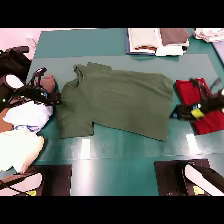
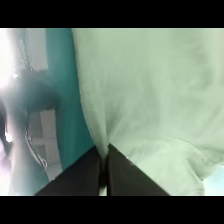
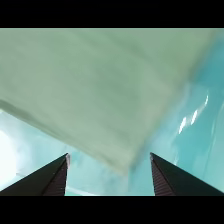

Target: Fold the shirts.

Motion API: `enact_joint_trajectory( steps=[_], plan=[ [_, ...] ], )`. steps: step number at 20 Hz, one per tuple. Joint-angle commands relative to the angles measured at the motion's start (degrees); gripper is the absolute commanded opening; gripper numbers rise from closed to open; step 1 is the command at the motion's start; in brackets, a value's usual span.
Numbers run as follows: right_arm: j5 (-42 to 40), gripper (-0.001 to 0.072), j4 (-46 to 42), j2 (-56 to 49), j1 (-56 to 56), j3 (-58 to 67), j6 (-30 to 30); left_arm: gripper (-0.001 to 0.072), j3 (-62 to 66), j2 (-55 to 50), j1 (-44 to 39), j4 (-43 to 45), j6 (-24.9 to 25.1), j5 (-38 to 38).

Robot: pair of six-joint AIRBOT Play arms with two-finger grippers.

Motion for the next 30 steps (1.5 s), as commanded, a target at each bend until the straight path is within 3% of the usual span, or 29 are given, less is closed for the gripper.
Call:
enact_joint_trajectory(
  steps=[1,5,6,10,13,15,16,22,30],
  plan=[
    [0.3,0.0573,-0.8,4.3,-9.0,-14.1,0.3,0.003,0.0,1.8,0.0,0.4,0.3,-0.4],
    [-2.2,0.0557,4.1,3.2,-10.2,-22.2,0.2,0.003,0.1,1.8,-0.1,0.0,0.3,-0.3],
    [-3.3,0.0482,6.8,1.9,-9.3,-22.4,0.0,0.0029,0.1,1.8,0.0,0.0,0.3,-0.3],
    [-9.9,0.0422,11.1,-3.2,0.4,-20.2,-0.3,0.003,0.1,1.8,0.0,0.0,0.3,-0.8],
    [-13.3,0.0224,10.6,-6.3,9.3,-15.6,-0.3,0.0029,0.1,1.8,0.0,0.0,0.3,-0.8],
    [-13.8,0.0049,10.4,-7.6,13.7,-12.1,-0.3,0.0029,0.1,1.9,0.0,0.0,0.3,-0.8],
    [-13.4,0.0016,10.4,-8.0,15.3,-10.2,-0.4,0.0029,0.5,2.1,0.0,0.0,0.3,-1.1],
    [-9.4,0.0017,6.2,2.8,15.0,12.5,-0.3,0.0029,13.9,17.0,0.0,0.6,-1.7,0.5],
    [-9.4,0.0017,6.1,15.3,-4.8,51.5,-0.4,0.0028,46.1,32.5,0.0,0.6,-3.8,3.2]
  ],
)
